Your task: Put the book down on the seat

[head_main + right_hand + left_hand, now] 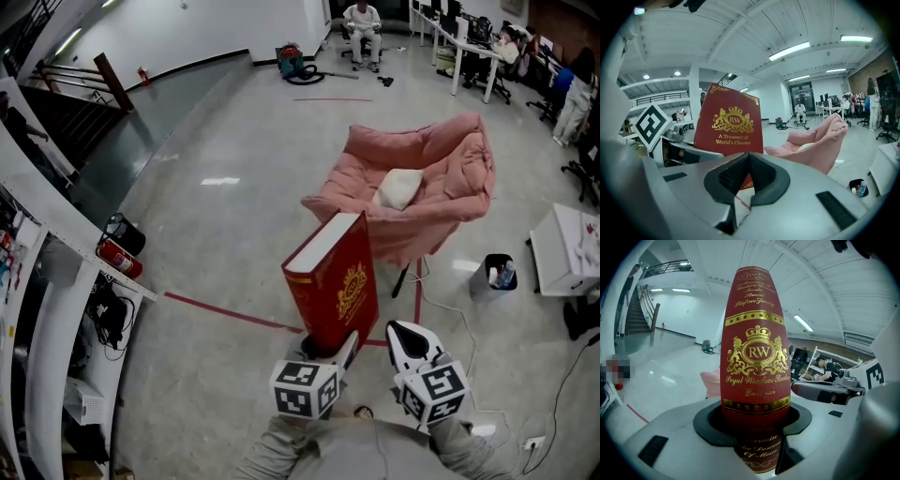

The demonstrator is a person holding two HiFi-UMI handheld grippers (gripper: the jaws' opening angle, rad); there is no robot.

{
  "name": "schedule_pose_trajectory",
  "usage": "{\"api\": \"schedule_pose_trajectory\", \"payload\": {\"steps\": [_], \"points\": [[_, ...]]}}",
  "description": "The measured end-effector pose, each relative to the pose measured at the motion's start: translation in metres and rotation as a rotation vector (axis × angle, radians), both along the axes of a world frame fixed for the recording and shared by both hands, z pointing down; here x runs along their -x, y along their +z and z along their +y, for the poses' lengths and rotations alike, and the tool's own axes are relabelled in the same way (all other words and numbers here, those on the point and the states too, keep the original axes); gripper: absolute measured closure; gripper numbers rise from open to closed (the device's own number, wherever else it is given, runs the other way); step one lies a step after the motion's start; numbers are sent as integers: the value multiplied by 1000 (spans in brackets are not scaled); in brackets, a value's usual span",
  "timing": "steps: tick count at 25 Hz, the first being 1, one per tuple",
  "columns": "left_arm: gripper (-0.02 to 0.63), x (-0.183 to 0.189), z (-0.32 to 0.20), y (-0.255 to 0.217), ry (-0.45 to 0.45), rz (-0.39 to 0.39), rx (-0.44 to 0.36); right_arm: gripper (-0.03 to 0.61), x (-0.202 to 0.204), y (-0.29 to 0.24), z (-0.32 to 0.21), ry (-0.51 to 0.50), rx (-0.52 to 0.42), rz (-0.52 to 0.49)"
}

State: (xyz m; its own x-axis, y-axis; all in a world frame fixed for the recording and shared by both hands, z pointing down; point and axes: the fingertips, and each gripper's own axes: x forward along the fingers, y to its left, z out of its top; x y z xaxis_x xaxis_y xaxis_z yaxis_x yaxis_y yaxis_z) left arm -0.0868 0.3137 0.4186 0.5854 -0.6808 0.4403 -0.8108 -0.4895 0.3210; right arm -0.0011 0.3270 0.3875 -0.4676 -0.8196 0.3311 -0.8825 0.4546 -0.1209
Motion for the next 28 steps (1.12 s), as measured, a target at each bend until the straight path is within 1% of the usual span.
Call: {"api": "schedule_pose_trajectory", "payload": {"steps": [4, 13, 19, 28], "points": [[371, 8, -36, 1, 6, 7, 13, 574, 6, -2, -37, 3, -2, 9], [371, 29, -112, -8, 39, -3, 11, 574, 26, -5, -108, 14, 12, 15], [371, 39, -154, -9, 64, 9, 33, 574, 34, -5, -149, 41, 20, 19], [371, 51, -216, 2, 120, 0, 53, 574, 46, 2, -211, 88, 26, 18]]}}
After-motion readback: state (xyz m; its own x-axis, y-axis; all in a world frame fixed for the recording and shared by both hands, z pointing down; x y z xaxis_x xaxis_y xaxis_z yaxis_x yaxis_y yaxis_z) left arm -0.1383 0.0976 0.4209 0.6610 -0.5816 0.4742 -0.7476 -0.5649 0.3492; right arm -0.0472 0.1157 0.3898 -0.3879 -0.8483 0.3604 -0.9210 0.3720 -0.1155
